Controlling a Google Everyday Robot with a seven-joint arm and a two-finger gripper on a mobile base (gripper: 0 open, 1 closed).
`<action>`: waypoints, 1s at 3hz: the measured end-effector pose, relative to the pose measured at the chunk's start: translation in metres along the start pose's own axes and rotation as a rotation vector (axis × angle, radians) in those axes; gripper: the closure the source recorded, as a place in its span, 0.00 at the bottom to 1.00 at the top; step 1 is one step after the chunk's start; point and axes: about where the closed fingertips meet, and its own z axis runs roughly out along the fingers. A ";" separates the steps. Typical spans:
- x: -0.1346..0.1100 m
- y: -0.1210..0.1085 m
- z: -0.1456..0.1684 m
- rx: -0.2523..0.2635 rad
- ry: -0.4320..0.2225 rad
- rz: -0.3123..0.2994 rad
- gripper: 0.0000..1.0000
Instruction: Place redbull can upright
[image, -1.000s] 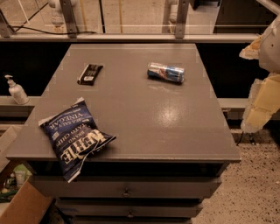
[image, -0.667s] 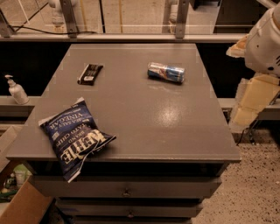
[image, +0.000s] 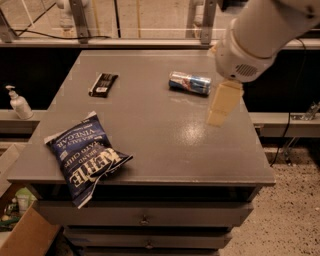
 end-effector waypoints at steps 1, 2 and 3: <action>-0.026 -0.037 0.045 0.031 -0.002 0.021 0.00; -0.045 -0.075 0.085 0.049 0.027 0.065 0.00; -0.055 -0.105 0.121 0.053 0.077 0.104 0.00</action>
Offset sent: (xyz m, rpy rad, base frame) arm 0.1700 0.0803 -0.0600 -0.0185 -0.0341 -0.1547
